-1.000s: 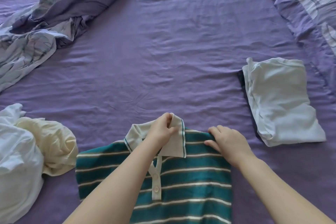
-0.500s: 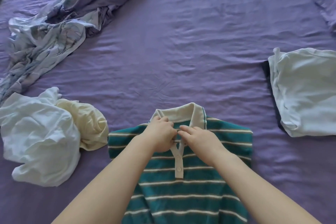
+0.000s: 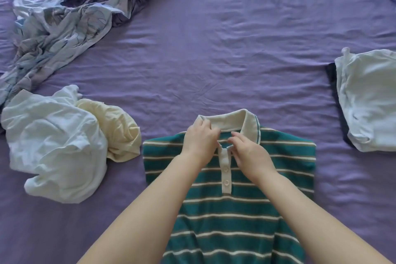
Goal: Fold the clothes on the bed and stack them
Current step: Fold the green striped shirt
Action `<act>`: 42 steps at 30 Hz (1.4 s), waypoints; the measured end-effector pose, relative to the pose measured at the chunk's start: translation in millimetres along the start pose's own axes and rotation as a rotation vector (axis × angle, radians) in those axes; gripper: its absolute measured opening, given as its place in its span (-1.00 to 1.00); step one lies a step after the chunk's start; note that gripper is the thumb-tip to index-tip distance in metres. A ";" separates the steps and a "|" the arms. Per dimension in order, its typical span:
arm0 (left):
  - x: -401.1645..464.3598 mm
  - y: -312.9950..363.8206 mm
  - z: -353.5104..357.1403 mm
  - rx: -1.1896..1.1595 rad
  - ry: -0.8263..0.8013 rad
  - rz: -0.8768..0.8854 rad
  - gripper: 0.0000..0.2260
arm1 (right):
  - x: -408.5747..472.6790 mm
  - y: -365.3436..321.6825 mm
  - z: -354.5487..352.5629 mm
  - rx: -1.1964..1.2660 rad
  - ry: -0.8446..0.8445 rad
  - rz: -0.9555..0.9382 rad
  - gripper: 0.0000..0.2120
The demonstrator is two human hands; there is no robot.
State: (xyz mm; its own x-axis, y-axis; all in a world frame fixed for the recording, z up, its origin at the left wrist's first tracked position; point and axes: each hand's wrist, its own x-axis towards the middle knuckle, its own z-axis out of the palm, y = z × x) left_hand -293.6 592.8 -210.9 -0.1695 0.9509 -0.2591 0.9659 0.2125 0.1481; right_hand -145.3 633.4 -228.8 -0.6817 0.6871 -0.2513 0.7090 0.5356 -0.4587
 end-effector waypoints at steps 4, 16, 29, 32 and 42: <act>-40.3 3.0 9.1 -0.204 0.186 -0.107 -0.70 | -33.0 4.5 2.2 0.003 0.138 0.022 -0.57; -78.9 -1.7 75.8 -0.040 -0.150 -0.258 -0.37 | -67.7 60.3 21.5 -0.344 -0.212 0.381 -0.34; -132.7 37.2 64.6 -0.050 -0.127 -0.266 -0.34 | -153.3 6.2 45.7 -0.443 -0.145 0.077 -0.41; -203.4 59.5 82.8 -0.019 -0.144 -0.175 -0.36 | -215.4 -6.2 68.0 -0.411 -0.137 0.018 -0.51; -341.7 88.3 110.8 0.072 -0.331 -0.038 -0.19 | -327.5 2.6 85.9 -0.414 -0.272 -0.149 -0.27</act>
State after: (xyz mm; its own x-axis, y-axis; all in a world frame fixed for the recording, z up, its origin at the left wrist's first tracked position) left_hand -128.7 261.7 -215.1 -0.1441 0.8154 -0.5607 0.9735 0.2186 0.0677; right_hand 64.3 367.5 -220.9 -0.7638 0.4660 -0.4465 0.5756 0.8048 -0.1446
